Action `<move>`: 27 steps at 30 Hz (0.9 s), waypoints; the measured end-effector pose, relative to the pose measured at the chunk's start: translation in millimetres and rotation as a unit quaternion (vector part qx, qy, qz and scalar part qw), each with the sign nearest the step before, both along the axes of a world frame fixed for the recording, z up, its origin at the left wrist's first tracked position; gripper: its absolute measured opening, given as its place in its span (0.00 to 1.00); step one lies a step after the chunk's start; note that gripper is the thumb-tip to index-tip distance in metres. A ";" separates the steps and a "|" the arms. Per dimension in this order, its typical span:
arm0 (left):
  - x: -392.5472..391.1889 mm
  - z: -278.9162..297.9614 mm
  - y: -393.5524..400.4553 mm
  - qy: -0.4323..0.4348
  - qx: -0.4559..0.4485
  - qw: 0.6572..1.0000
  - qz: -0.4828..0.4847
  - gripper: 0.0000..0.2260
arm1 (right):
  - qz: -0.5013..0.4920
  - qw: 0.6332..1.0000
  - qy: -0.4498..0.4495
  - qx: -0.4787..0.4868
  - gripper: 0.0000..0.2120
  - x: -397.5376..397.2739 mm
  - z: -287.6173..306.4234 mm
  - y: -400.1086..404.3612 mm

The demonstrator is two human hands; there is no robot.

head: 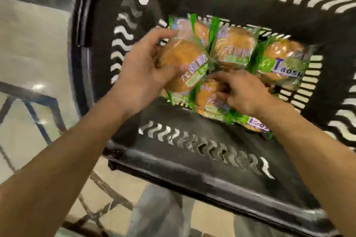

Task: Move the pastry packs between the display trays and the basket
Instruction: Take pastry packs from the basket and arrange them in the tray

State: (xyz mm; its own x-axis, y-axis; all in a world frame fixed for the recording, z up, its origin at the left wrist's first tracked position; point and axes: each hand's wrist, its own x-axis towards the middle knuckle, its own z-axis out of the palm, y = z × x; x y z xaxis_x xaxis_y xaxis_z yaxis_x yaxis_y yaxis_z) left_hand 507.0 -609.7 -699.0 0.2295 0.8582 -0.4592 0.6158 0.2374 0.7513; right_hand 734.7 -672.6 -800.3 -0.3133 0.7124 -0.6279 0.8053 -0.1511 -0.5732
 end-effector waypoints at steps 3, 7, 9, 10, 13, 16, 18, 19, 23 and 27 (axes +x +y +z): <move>7.2 -23.3 2.2 0.017 0.002 1.000 -0.010 0.25 | 0.070 0.997 -0.039 -0.006 0.28 -1.0 -14.3 -10.1; 15.4 -33.6 13.0 0.034 -0.016 0.999 -0.022 0.28 | 0.064 0.998 -0.026 -0.015 0.27 -4.8 -10.9 -21.2; 23.2 -34.1 22.2 0.062 -0.033 0.996 -0.056 0.29 | 0.025 0.999 -0.022 -0.023 0.26 -0.7 -3.3 -22.7; 28.5 -34.4 27.4 0.066 -0.042 0.994 -0.077 0.29 | 0.009 0.999 -0.024 -0.027 0.26 3.3 0.7 -23.7; 51.5 -38.1 44.6 0.072 -0.065 0.986 -0.135 0.27 | -0.006 0.999 -0.032 0.003 0.24 20.9 17.1 -30.9; 78.2 -49.1 57.0 0.060 -0.068 0.979 -0.180 0.25 | -0.056 0.987 -0.031 0.147 0.16 44.9 38.0 -38.4; 96.5 -61.3 60.4 0.093 -0.056 0.970 -0.218 0.25 | -0.102 0.966 -0.051 0.232 0.14 64.3 49.0 -37.9; 104.6 -68.0 59.7 0.112 -0.042 0.962 -0.244 0.25 | -0.113 0.958 -0.069 0.254 0.15 73.7 51.2 -36.2; 124.7 -82.3 50.1 0.206 0.055 0.928 -0.304 0.23 | -0.131 0.958 -0.148 0.207 0.24 93.1 41.7 -28.1; 128.2 -84.1 32.1 0.279 0.134 0.906 -0.288 0.25 | -0.103 0.974 -0.177 0.097 0.32 83.7 35.2 -29.2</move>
State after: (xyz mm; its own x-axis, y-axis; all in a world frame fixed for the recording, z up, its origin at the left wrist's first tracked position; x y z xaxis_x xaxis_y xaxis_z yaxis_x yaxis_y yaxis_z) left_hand 635.2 -577.6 -783.1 0.4713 0.7677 -0.4341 0.8812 -0.3897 0.2675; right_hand 818.4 -701.8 -765.0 0.0607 0.8531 -0.5182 0.9217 -0.2472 -0.2991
